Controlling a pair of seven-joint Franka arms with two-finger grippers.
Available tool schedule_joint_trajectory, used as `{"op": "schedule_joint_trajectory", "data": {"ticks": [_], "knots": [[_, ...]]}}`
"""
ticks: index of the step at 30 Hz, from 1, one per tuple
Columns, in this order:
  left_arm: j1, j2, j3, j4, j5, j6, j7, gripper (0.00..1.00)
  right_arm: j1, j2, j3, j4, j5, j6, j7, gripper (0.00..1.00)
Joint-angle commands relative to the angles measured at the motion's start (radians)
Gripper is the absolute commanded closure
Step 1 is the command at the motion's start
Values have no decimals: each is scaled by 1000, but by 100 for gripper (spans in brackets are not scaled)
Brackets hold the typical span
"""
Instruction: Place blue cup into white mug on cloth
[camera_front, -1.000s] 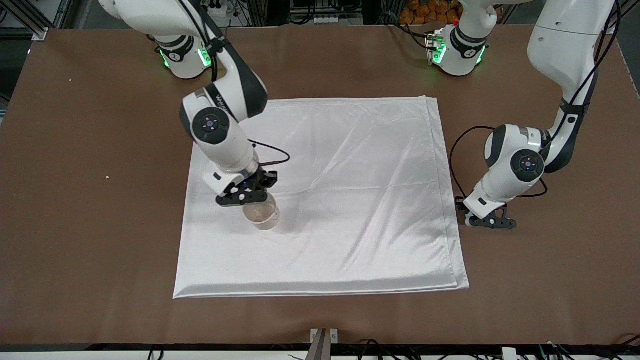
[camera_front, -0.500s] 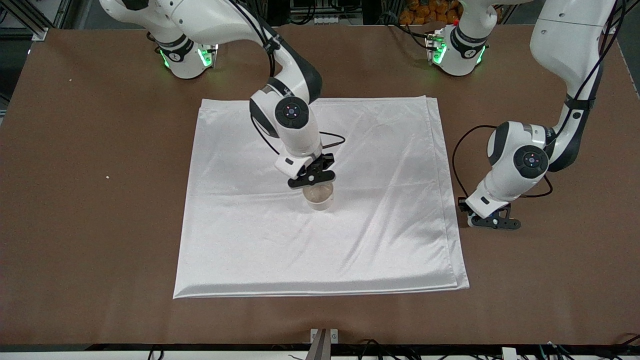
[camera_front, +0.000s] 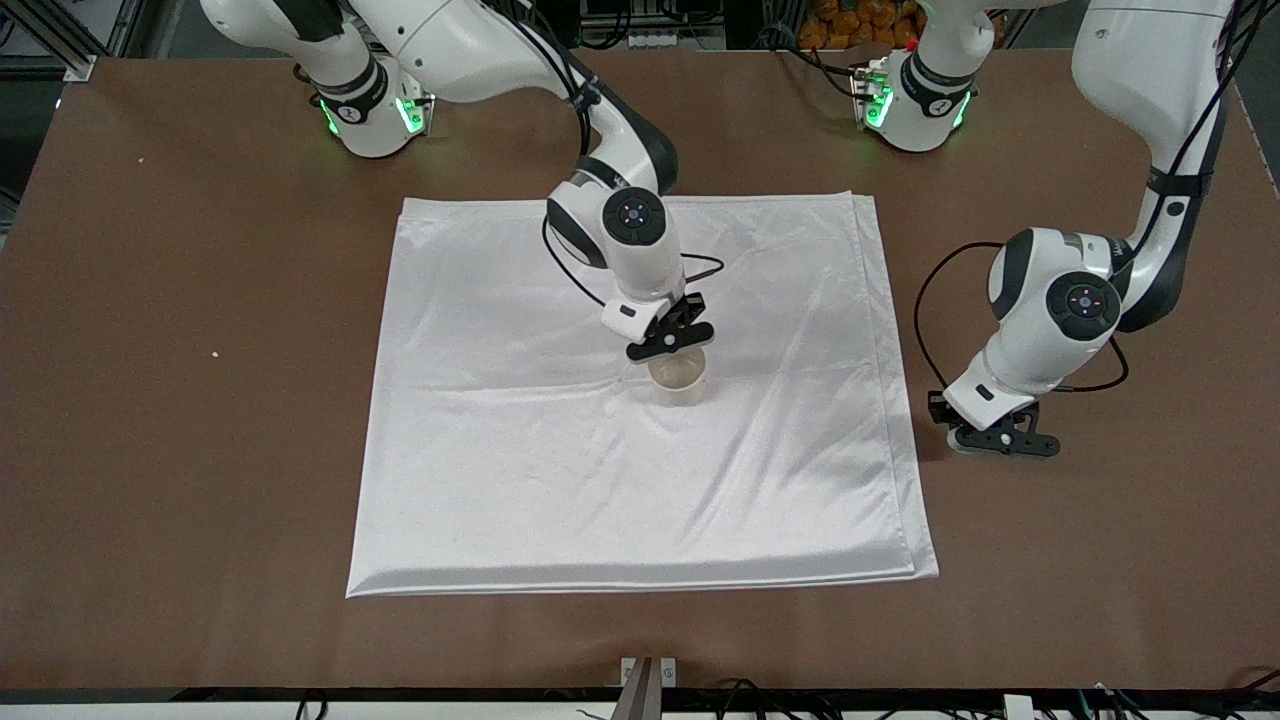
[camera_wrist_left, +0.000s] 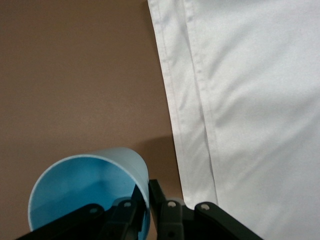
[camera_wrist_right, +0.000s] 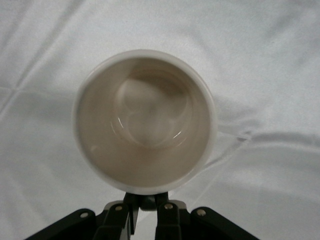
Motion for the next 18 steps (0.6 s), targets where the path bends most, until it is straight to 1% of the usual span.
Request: {"op": "schedule_joint_trajectory", "data": {"ticks": [1,2,6,11,14,18], "knots": [[26,-28,-11,-12,27,-23,15,100,3,37,-2,50,-4,-5,12,57],[26,-28,-11,-11,27,-23,15,100,3,36,-3,50,-7,-4,12,1],[21,-37,-26,-8,27,-36,9,100,-3,25,-3,50,-3,-16,14,0],[21,-42,-37,14,26,-87,5,100,-24,-25,-2,38,6,-33,15,0],[21,-44,-40,14,26,-89,7,100,-49,-70,3,38,6,-109,15,0],[21,-48,-78,26,26,-107,4,100,-95,-146,6,36,6,-215,9,0]]}}
